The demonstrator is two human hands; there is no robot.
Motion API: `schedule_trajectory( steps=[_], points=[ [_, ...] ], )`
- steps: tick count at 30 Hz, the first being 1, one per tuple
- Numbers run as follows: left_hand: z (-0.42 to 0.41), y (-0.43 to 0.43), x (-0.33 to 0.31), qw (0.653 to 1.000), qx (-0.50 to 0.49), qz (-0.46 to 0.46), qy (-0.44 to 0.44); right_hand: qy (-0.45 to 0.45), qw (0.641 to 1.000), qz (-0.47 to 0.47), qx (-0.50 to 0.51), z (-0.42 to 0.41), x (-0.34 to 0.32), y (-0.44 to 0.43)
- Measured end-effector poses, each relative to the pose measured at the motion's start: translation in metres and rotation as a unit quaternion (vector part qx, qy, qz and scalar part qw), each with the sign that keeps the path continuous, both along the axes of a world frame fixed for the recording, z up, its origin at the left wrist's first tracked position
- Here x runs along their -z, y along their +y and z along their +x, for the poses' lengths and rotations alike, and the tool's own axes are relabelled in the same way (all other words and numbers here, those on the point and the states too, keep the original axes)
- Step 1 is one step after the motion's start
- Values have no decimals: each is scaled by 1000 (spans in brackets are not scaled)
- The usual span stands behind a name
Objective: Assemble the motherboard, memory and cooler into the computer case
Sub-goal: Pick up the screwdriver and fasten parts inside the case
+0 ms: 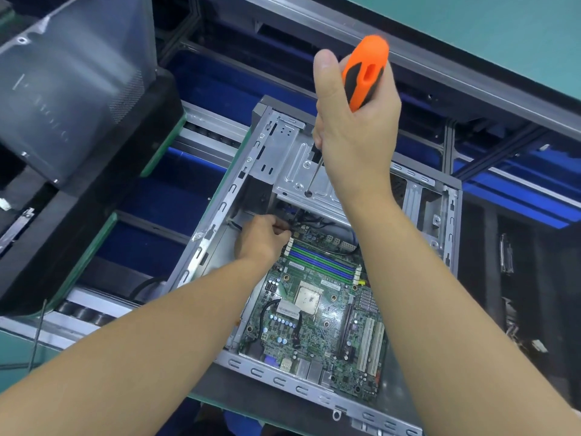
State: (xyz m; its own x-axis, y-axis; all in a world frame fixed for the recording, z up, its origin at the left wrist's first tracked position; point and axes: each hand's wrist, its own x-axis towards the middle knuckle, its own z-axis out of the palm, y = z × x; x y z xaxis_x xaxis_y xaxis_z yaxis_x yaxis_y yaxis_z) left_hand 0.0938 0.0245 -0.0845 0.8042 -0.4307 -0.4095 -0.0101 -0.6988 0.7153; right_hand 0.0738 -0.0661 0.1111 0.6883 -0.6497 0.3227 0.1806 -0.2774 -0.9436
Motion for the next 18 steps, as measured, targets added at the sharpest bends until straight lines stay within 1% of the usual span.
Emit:
schedule_trajectory(
  steps=[5, 7, 9, 12, 18],
  points=[
    [-2, -2, 0, 998, 54, 15, -32, -11, 999, -15, -46, -12, -3, 0],
    [-2, -2, 2, 998, 52, 12, -29, -9, 997, -30, -64, -16, -3, -5],
    [-3, -4, 3, 998, 47, 22, -35, 7, 995, -66, -69, -18, -4, -9],
    [-4, -7, 3, 997, 29, 41, -52, 28, 991, -112, -66, -21, -8, -13],
    [-4, -15, 7, 995, -42, 64, -65, 62, 988, -137, -45, -24, -22, -20]
  ],
)
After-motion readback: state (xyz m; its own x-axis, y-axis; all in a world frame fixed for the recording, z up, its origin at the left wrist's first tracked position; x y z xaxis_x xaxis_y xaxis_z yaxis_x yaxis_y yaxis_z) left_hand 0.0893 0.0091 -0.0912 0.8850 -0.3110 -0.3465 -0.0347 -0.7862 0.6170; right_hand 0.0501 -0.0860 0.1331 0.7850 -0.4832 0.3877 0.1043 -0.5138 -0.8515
